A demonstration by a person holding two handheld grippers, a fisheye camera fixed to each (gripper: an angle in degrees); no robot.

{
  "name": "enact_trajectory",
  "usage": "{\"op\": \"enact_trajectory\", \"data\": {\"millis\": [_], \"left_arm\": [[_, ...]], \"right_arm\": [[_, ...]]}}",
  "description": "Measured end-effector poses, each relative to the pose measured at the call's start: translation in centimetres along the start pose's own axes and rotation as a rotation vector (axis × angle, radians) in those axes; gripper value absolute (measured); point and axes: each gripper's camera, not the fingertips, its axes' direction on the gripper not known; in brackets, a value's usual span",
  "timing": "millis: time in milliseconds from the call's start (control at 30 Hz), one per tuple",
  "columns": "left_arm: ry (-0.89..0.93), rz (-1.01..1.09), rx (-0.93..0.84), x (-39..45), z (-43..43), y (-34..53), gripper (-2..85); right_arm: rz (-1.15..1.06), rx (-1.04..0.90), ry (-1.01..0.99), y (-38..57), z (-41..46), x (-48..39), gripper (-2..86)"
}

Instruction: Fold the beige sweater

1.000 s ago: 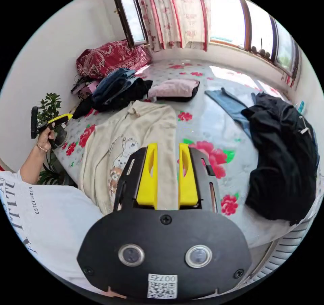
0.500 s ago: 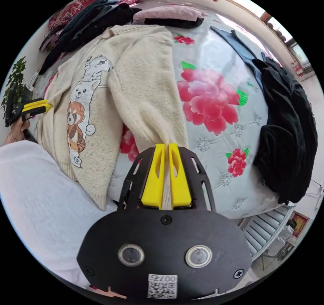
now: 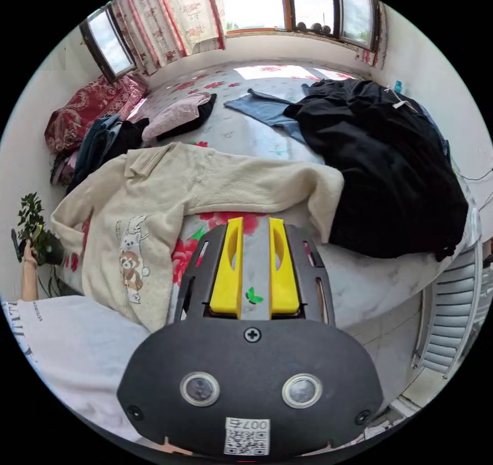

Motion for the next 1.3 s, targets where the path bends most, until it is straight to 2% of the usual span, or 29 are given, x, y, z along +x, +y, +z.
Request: {"op": "enact_trajectory", "data": {"millis": [67, 133, 233, 300, 467, 567, 700, 767, 867, 1067, 1167, 1300], "left_arm": [[-0.114, 0.028, 0.013, 1.4, -0.6, 0.9, 4.9], [-0.074, 0.064, 0.009, 2.7, -0.8, 3.2, 6.0], [0.120, 0.113, -0.113, 5.4, 1.1, 9.4, 9.4], [0.227, 0.141, -0.293, 7.9, 4.0, 15.3, 11.0], [0.198, 0.192, -0.569, 12.1, 8.5, 22.4, 10.0], [0.144, 0.324, -0.549, 15.0, 7.9, 22.2, 4.2], [-0.001, 0.541, -0.533, 17.3, 5.9, 23.2, 1.9], [-0.008, 0.559, -0.525, 16.8, 4.8, 24.9, 1.6], [0.048, 0.486, -0.548, 15.0, 3.3, 29.2, 2.0], [0.165, 0.236, -0.615, 11.7, 0.0, 35.9, 4.6], [0.175, 0.094, -0.544, 8.9, -2.8, 34.8, 5.3], [0.089, 0.059, -0.363, 7.0, -5.5, 30.4, 7.2]], "right_arm": [[-0.103, -0.034, -0.146, 2.0, 1.3, -2.9, 5.0], [-0.194, -0.098, -0.253, 4.3, 2.6, -5.5, 6.2], [-0.280, -0.173, -0.376, 7.9, 4.1, -7.9, 7.5], [-0.299, -0.244, -0.446, 9.6, 5.2, -8.3, 7.8], [-0.416, -0.352, -0.472, 10.5, 7.1, -9.9, 5.6], [-0.522, -0.440, -0.375, 10.4, 8.6, -11.3, 2.5], [-0.619, -0.421, -0.321, 11.1, 6.8, -10.4, 0.6], [-0.678, -0.423, -0.260, 13.2, 6.2, -9.5, 0.4], [-0.698, -0.406, -0.220, 18.1, 6.2, -7.6, 0.3], [-0.486, -0.502, -0.269, 20.8, 7.1, -4.5, 1.8], [-0.450, -0.354, -0.267, 17.6, 4.7, -4.5, 3.0], [-0.490, -0.170, -0.294, 10.4, 4.2, -8.2, 5.1]]}}
